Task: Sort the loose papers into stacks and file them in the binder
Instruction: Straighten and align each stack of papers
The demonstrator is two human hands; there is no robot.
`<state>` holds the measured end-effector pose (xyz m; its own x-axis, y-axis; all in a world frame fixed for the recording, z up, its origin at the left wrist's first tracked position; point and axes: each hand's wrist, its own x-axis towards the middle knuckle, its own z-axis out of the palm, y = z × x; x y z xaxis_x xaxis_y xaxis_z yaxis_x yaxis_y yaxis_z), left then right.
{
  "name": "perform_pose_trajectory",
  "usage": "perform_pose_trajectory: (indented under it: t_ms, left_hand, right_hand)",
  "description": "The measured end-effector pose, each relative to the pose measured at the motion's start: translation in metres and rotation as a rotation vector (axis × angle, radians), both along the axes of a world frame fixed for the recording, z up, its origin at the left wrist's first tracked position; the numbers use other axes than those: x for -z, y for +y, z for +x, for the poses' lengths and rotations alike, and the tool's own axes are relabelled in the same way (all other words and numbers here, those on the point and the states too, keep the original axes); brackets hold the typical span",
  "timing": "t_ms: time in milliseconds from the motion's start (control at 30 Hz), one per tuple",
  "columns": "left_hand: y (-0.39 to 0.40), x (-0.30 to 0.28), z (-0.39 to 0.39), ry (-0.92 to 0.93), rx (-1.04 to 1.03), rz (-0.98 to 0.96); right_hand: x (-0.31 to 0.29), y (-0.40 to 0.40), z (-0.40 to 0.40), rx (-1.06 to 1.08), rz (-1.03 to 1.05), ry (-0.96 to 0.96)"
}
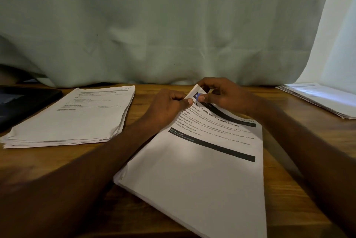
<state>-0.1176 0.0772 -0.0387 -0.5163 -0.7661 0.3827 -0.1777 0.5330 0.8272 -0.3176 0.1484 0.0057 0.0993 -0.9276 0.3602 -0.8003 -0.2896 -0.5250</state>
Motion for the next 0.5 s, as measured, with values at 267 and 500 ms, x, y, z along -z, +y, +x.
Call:
perform_pose_trajectory:
  t_ms: [267, 500]
  left_hand:
    - [0.000, -0.001, 0.001, 0.025, 0.034, 0.048]
    - [0.001, 0.000, 0.001, 0.050, 0.029, 0.078]
  right_hand:
    - [0.002, 0.001, 0.007, 0.044, -0.008, 0.029]
    - [0.003, 0.002, 0.012, 0.071, 0.006, 0.033]
